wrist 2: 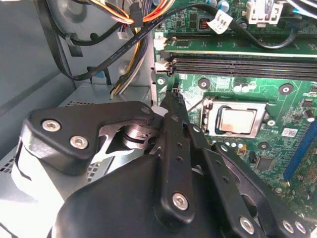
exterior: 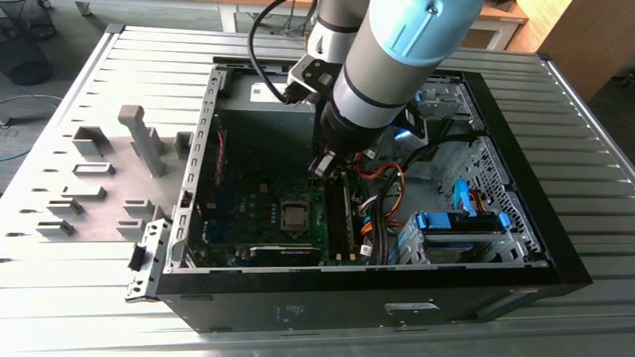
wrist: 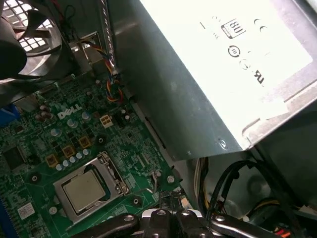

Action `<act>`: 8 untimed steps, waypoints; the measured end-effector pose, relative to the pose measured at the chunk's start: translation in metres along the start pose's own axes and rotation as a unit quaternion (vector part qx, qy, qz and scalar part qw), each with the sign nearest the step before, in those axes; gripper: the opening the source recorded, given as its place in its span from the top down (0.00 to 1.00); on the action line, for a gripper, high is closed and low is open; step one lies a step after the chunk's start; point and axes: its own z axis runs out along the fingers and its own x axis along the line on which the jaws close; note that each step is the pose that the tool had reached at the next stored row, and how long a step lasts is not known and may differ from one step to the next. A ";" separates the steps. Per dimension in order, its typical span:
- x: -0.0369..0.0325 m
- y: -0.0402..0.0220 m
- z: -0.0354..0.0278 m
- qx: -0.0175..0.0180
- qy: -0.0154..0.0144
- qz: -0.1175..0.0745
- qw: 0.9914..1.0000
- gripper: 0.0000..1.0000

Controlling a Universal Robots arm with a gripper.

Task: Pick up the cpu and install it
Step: 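Install the first cpu locking lever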

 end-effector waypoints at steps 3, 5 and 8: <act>-0.0004 -0.0001 0.0036 0.000 0.000 -0.002 1.000 0.89; -0.0006 0.0003 0.0060 0.000 0.001 -0.002 1.000 0.89; -0.0011 0.0011 0.0090 0.000 0.001 -0.004 1.000 0.89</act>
